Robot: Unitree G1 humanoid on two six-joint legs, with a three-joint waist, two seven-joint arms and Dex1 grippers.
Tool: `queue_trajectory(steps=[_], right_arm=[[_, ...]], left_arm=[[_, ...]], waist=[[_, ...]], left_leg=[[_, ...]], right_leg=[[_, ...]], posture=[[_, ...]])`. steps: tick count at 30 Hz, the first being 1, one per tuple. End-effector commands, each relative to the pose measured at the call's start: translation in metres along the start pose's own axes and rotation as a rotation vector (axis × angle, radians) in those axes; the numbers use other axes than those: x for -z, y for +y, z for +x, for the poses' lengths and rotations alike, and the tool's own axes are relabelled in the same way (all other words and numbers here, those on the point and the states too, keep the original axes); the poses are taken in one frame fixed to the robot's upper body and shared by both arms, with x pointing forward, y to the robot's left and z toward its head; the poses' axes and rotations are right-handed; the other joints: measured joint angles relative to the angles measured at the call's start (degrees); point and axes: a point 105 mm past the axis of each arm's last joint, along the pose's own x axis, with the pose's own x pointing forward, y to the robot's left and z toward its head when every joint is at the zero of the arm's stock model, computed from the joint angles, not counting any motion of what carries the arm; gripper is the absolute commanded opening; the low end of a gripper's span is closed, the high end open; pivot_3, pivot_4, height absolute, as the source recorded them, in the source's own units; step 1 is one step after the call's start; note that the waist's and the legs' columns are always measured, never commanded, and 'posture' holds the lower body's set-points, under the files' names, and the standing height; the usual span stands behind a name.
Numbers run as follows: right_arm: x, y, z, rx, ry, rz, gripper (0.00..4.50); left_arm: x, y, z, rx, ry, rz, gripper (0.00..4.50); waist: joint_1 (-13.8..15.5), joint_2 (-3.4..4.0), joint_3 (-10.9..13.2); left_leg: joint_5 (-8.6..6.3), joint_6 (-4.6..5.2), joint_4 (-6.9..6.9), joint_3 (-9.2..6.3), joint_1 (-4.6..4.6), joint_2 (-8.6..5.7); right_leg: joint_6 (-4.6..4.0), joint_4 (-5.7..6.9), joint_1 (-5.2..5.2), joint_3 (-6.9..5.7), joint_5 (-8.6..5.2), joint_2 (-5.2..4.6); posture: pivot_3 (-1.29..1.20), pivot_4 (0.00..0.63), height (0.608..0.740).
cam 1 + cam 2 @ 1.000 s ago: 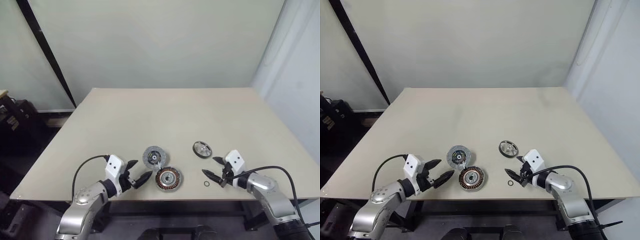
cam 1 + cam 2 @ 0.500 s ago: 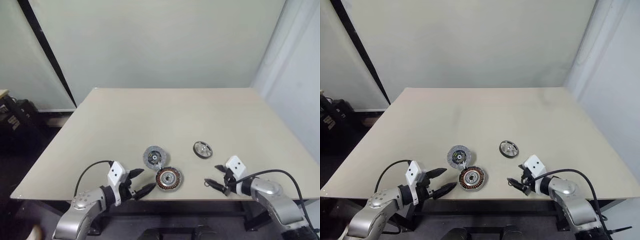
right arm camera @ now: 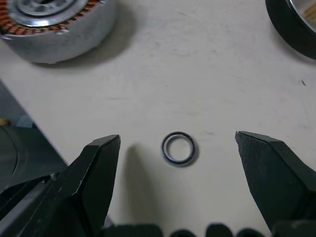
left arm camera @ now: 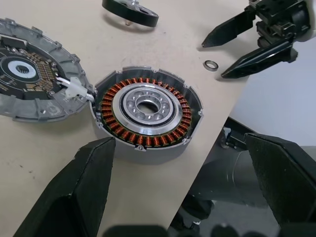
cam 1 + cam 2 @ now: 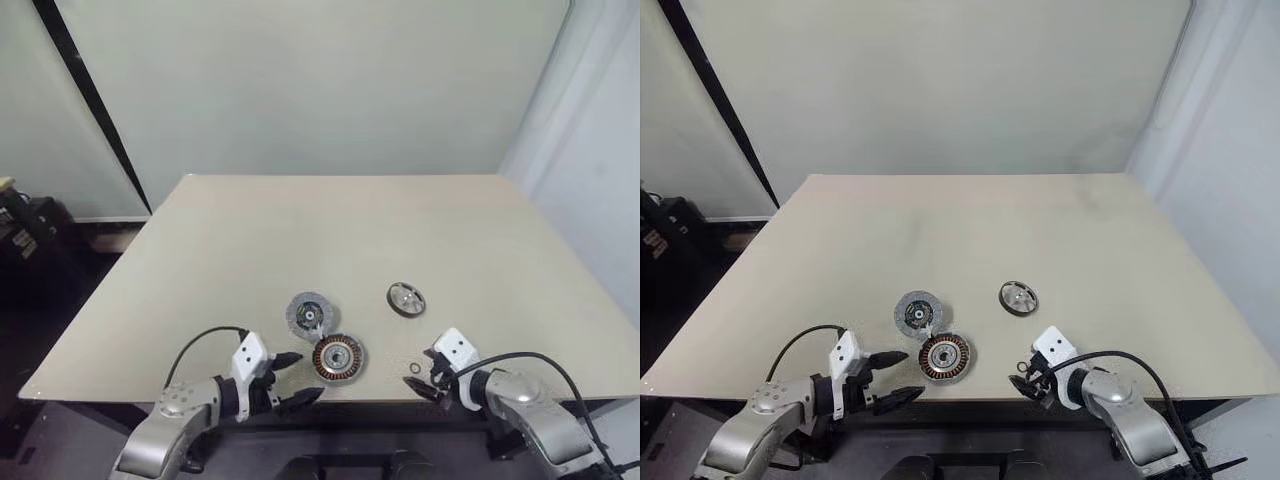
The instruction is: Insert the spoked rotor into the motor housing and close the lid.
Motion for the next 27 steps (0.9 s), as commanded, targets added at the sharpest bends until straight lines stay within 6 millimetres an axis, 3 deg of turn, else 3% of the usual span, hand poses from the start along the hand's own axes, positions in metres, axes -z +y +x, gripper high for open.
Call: queue_trajectory(steps=[1, 2, 5, 13, 20, 27], right_arm=[[-0.006, -0.005, 0.000, 0.023, -0.011, -0.026, 4.06], [-0.005, -0.006, 0.000, 0.025, -0.009, -0.023, 4.06], [-0.003, -0.005, 0.000, 0.020, 0.002, -0.015, 3.49], [-0.004, -0.008, -0.001, 0.028, -0.003, -0.007, 0.80], [-0.027, -0.009, 0.002, 0.033, -0.089, -0.012, 0.80], [-0.065, 0.009, 0.012, -0.055, -0.156, -0.094, 0.80]], left_arm=[[-0.010, 0.002, 0.001, 0.006, -0.023, 0.049, 4.46], [-0.010, 0.002, 0.001, 0.005, -0.023, 0.049, 4.46], [-0.010, 0.002, 0.001, 0.002, -0.023, 0.050, 4.50], [-0.009, 0.001, 0.001, -0.006, -0.021, 0.052, 4.50], [-0.008, 0.006, -0.002, -0.029, -0.024, 0.053, 4.50], [-0.009, 0.021, -0.011, -0.103, -0.042, 0.044, 4.50]], waist=[[0.0, 0.00, 0.0], [0.0, 0.00, 0.0], [0.0, 0.00, 0.0], [0.0, -0.01, 0.0], [0.0, -0.01, 0.0], [0.0, -0.01, 0.0]], left_leg=[[0.01, 0.01, -0.03, -0.01, 0.00, 0.00], [0.01, 0.01, -0.05, -0.01, 0.00, 0.00], [0.01, 0.01, -0.07, 0.01, 0.01, -0.01], [0.00, 0.01, -0.05, 0.01, 0.07, 0.01], [0.01, 0.01, -0.03, 0.02, 0.08, 0.01], [0.02, 0.03, -0.04, 0.01, 0.11, 0.02]], right_leg=[[0.00, 0.00, 0.01, 0.00, 0.00, 0.00], [0.00, 0.00, 0.01, 0.00, 0.00, 0.01], [0.00, 0.00, 0.02, 0.01, 0.00, 0.00], [0.00, 0.00, 0.04, 0.01, 0.00, 0.00], [0.00, 0.00, 0.08, 0.01, 0.00, 0.01], [0.00, 0.05, 0.07, 0.01, 0.00, 0.04]], posture=[[0.00, 0.000, 0.740], [0.00, 0.000, 0.740], [0.00, 0.000, 0.740], [0.00, 0.000, 0.740], [0.00, 0.000, 0.740], [0.00, 0.000, 0.740]])
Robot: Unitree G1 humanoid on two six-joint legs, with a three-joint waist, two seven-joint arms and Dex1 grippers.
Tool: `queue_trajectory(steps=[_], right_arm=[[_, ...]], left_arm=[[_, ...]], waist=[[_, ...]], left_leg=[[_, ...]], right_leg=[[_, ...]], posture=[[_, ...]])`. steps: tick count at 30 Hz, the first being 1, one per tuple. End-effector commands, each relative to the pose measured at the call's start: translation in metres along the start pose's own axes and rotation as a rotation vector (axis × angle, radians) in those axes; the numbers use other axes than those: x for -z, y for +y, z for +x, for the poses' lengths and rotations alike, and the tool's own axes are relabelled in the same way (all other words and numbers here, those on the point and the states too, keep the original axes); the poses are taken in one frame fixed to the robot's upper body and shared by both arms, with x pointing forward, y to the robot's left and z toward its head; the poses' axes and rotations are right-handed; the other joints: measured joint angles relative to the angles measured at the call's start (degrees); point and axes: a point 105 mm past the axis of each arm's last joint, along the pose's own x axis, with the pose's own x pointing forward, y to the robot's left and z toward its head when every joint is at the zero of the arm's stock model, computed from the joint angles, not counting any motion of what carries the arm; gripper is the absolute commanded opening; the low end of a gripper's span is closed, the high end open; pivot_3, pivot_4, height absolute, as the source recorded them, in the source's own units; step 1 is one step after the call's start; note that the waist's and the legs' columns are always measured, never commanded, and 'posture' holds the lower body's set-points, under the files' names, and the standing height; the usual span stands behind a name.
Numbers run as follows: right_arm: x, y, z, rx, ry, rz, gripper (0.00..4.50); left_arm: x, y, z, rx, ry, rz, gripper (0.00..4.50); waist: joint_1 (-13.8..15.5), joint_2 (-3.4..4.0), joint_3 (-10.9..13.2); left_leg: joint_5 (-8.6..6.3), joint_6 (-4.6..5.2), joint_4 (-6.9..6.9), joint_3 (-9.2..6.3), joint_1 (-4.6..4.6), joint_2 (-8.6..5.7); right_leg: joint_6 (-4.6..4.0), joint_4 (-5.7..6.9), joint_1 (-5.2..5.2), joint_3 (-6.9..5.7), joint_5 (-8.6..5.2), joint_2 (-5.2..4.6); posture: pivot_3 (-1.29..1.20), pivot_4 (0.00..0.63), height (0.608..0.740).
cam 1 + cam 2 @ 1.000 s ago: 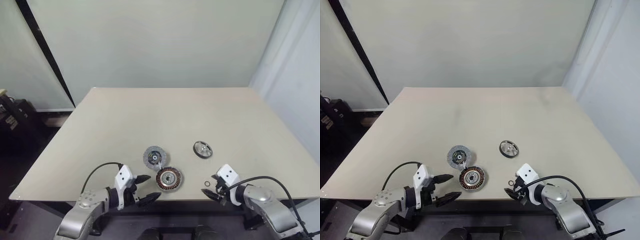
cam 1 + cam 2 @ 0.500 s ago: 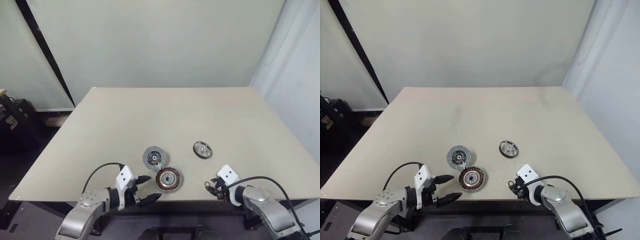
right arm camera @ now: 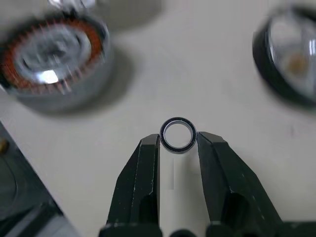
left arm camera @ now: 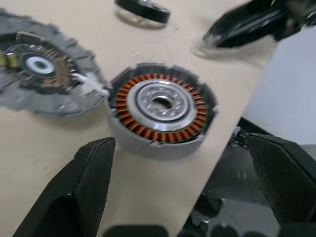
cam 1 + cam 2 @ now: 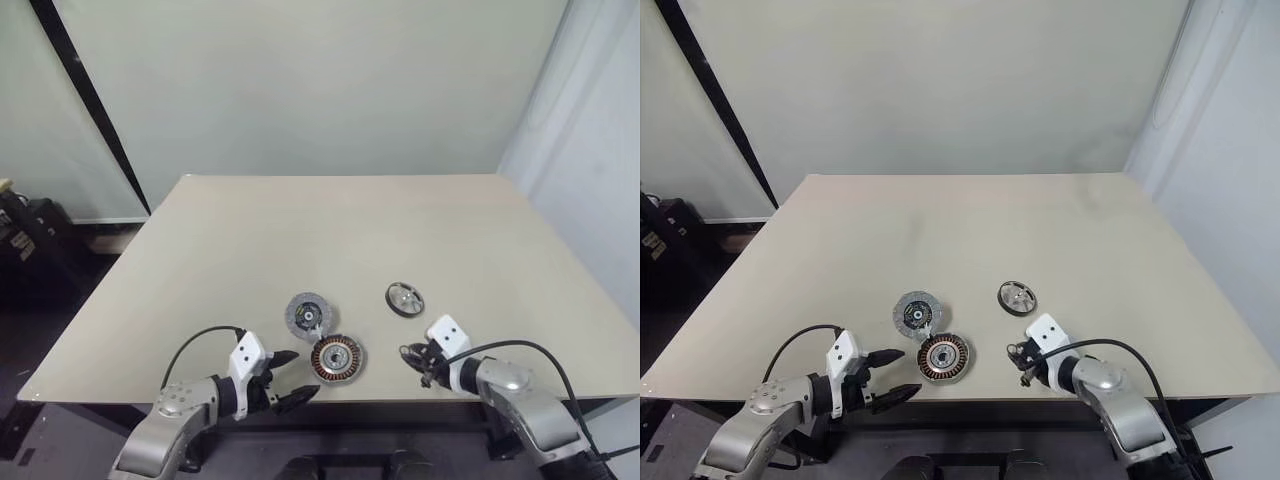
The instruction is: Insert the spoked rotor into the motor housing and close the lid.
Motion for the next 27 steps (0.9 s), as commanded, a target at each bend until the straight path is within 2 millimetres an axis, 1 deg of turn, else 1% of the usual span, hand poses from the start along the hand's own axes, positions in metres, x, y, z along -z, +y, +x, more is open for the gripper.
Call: queue_trajectory(steps=[1, 6, 12, 20, 27], right_arm=[[-0.032, 0.012, 0.008, -0.058, -0.067, -0.072, 0.80], [-0.054, 0.033, 0.028, -0.148, -0.084, -0.110, 0.80], [-0.069, 0.051, 0.046, -0.211, -0.090, -0.132, 0.80], [-0.066, 0.064, 0.055, -0.250, -0.066, -0.132, 0.80], [-0.061, 0.067, 0.061, -0.237, -0.062, -0.112, 0.80]], left_arm=[[-0.011, 0.013, -0.007, -0.057, -0.050, 0.030, 4.50], [-0.008, 0.014, -0.007, -0.061, -0.052, 0.035, 4.50], [-0.011, 0.015, -0.007, -0.063, -0.060, 0.057, 4.50], [-0.013, 0.013, -0.008, -0.060, -0.067, 0.069, 4.50], [-0.013, 0.011, -0.006, -0.052, -0.066, 0.072, 4.50]], waist=[[0.0, 0.00, 0.0], [0.0, 0.00, 0.0], [0.0, -0.01, 0.0], [0.0, -0.01, 0.0], [0.0, -0.01, 0.0]], left_leg=[[0.00, 0.00, 0.00, -0.01, 0.02, 0.00], [0.00, 0.00, -0.02, -0.01, 0.05, 0.00], [0.01, 0.01, -0.05, -0.05, 0.04, -0.03], [0.01, 0.02, -0.05, -0.05, 0.10, -0.03], [0.01, 0.01, -0.05, -0.05, 0.12, -0.03]], right_leg=[[0.00, 0.00, -0.01, -0.01, 0.00, 0.01], [0.00, 0.01, 0.00, -0.01, 0.00, 0.01], [0.01, 0.02, 0.00, 0.00, 0.01, 0.01], [0.01, 0.09, 0.01, 0.00, 0.02, 0.02], [0.01, 0.12, 0.01, 0.01, 0.02, 0.03]], posture=[[0.00, 0.000, 0.740], [0.00, 0.000, 0.740], [0.00, 0.000, 0.740], [0.00, 0.000, 0.740], [0.00, 0.000, 0.740]])
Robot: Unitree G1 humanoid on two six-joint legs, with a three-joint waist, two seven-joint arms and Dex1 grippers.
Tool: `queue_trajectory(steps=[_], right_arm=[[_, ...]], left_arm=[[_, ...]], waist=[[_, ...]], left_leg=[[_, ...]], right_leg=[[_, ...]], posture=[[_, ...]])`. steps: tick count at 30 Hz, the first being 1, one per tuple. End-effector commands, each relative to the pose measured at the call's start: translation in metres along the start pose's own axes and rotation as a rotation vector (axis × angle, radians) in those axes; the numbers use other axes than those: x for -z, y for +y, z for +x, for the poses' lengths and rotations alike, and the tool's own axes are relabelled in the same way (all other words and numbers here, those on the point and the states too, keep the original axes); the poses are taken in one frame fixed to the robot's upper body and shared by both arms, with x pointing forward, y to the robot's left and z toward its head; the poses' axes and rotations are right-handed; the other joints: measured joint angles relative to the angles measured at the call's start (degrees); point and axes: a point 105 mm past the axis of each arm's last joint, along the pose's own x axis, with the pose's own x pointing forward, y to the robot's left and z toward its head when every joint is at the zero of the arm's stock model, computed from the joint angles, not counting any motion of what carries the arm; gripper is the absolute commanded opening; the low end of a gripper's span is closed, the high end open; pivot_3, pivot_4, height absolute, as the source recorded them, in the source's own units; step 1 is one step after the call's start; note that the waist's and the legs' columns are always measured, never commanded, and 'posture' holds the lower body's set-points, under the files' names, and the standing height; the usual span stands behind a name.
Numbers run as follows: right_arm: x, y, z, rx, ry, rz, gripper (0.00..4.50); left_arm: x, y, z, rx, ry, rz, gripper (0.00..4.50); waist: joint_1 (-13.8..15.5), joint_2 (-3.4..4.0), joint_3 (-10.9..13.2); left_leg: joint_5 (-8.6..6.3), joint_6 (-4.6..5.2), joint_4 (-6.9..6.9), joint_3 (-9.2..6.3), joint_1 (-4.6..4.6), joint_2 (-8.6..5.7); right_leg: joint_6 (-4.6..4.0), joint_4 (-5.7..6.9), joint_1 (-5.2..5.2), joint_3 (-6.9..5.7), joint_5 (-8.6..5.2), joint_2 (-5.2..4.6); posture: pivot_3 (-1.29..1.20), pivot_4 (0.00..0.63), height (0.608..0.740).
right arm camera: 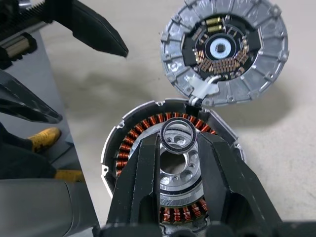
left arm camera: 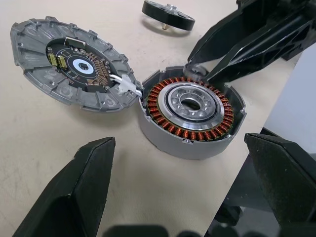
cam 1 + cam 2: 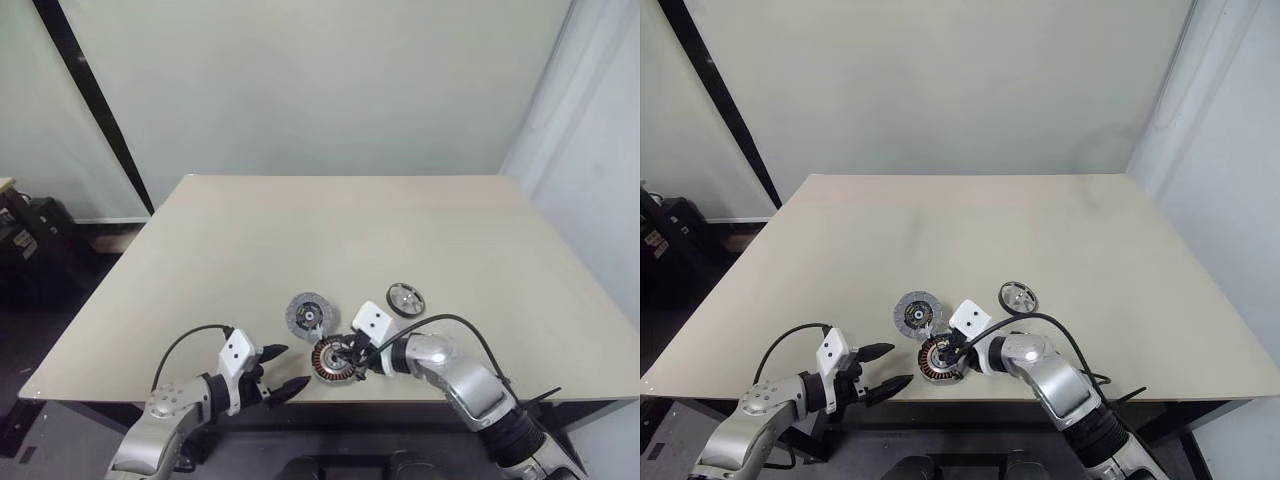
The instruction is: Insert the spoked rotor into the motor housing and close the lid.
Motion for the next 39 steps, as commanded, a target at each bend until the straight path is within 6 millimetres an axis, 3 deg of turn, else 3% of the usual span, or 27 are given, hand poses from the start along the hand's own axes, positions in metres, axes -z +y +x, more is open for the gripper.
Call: queue_trajectory(steps=[1, 19, 39], right_arm=[[-0.008, -0.001, 0.001, 0.019, -0.034, -0.019, 0.80], [0.011, 0.003, 0.009, 0.007, 0.025, -0.010, 0.80], [0.016, 0.002, 0.010, 0.015, 0.035, 0.002, 0.80]], left_arm=[[-0.013, 0.001, -0.001, 0.000, -0.033, 0.054, 4.50], [-0.015, 0.002, 0.000, -0.006, -0.042, 0.061, 4.50], [-0.016, 0.004, 0.000, -0.011, -0.043, 0.067, 4.50]], waist=[[0.0, 0.00, 0.0], [0.0, 0.01, 0.0], [0.0, 0.01, 0.0]], left_leg=[[0.00, 0.00, 0.00, 0.00, 0.00, 0.00], [0.00, 0.01, 0.00, 0.00, 0.02, 0.00], [0.01, 0.01, 0.02, 0.00, 0.07, 0.00]], right_leg=[[0.00, 0.00, 0.00, 0.00, 0.00, 0.00], [0.00, 0.03, 0.02, 0.00, 0.00, 0.01], [0.00, 0.06, 0.05, 0.00, 0.00, 0.02]], posture=[[0.00, 0.000, 0.740], [0.00, 0.000, 0.740], [0.00, 0.000, 0.740]])
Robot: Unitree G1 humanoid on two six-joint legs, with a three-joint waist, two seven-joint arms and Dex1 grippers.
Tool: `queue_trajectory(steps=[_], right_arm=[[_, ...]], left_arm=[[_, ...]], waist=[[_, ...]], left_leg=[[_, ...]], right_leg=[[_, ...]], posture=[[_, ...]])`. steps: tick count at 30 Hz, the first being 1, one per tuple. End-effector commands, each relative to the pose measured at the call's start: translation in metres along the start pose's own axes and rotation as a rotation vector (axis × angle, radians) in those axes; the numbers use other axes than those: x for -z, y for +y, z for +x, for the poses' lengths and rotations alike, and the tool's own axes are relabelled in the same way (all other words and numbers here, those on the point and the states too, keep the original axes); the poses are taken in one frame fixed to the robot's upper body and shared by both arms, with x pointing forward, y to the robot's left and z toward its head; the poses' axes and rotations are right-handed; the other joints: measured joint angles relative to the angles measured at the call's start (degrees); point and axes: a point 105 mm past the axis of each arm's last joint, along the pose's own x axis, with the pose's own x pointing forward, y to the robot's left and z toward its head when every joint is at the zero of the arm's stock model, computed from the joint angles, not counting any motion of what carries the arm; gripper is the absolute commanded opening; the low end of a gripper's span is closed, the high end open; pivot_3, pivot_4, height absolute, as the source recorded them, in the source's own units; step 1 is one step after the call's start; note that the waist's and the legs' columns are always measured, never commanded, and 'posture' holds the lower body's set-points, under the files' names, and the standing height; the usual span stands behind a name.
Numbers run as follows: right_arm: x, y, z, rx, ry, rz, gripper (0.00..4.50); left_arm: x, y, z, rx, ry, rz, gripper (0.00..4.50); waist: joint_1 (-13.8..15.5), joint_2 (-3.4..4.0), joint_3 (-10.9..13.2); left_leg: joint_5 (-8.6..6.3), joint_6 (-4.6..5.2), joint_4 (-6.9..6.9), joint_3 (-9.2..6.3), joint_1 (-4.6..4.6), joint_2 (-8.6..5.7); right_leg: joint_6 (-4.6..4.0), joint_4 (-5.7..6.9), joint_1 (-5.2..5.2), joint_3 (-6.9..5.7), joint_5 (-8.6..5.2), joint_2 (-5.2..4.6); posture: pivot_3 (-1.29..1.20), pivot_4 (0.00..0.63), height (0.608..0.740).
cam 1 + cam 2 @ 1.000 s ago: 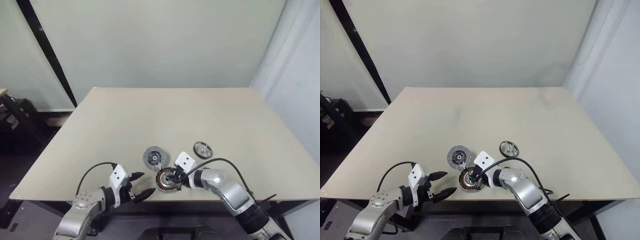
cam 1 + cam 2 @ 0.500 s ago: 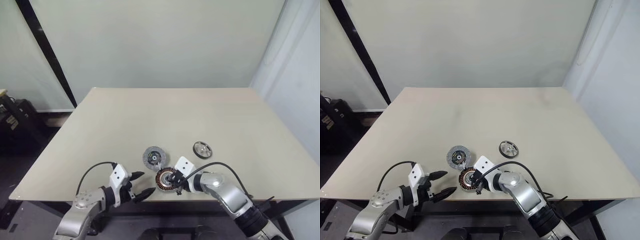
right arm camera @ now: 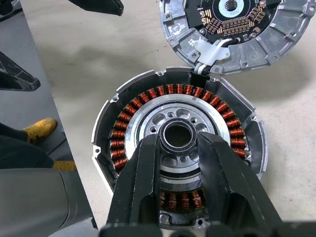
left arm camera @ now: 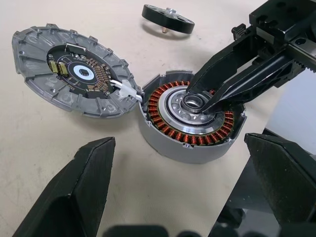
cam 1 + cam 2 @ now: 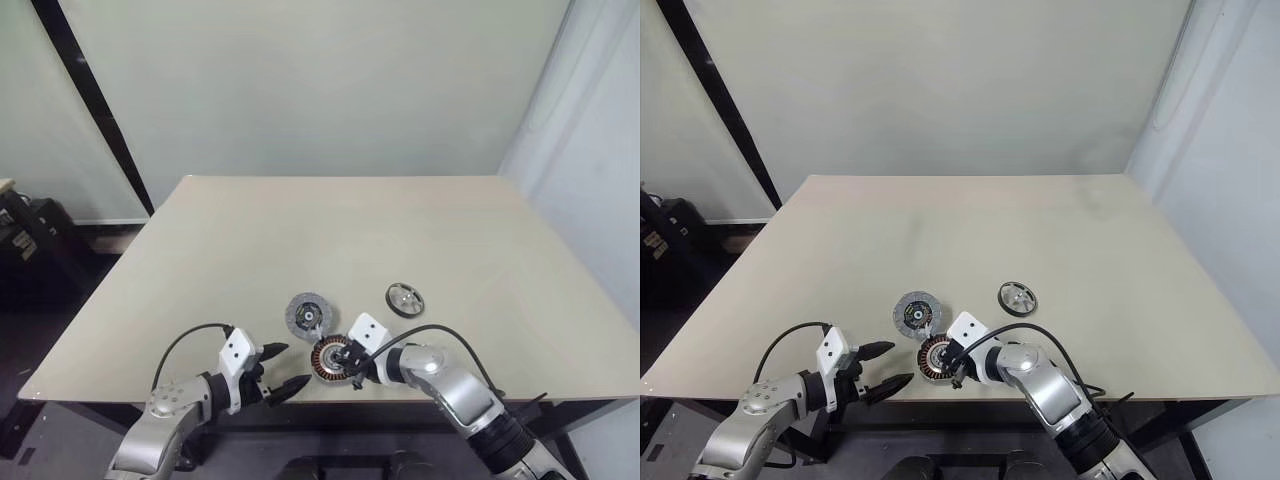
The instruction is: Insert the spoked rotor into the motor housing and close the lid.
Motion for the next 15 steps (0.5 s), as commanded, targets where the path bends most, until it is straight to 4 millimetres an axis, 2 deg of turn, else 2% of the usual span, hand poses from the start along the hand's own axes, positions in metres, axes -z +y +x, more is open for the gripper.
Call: queue_trajectory(steps=[1, 15], right_arm=[[-0.0035, -0.0025, -0.0005, 0.010, -0.012, -0.009, 0.80], [-0.0009, -0.0032, 0.0015, 0.012, -0.009, -0.007, 0.80]], left_arm=[[-0.0142, 0.0034, -0.0004, -0.007, -0.036, 0.056, 4.50], [-0.0141, 0.0036, -0.0008, -0.013, -0.038, 0.055, 4.50]], waist=[[0.0, 0.00, 0.0], [0.0, 0.00, 0.0]], left_leg=[[0.00, 0.00, 0.00, 0.00, 0.00, 0.00], [0.00, 0.00, 0.01, 0.00, 0.02, 0.00]], right_leg=[[0.00, 0.00, 0.00, 0.00, 0.00, 0.00], [0.00, 0.01, 0.02, 0.00, 0.00, 0.00]], posture=[[0.00, 0.000, 0.740], [0.00, 0.000, 0.740]])
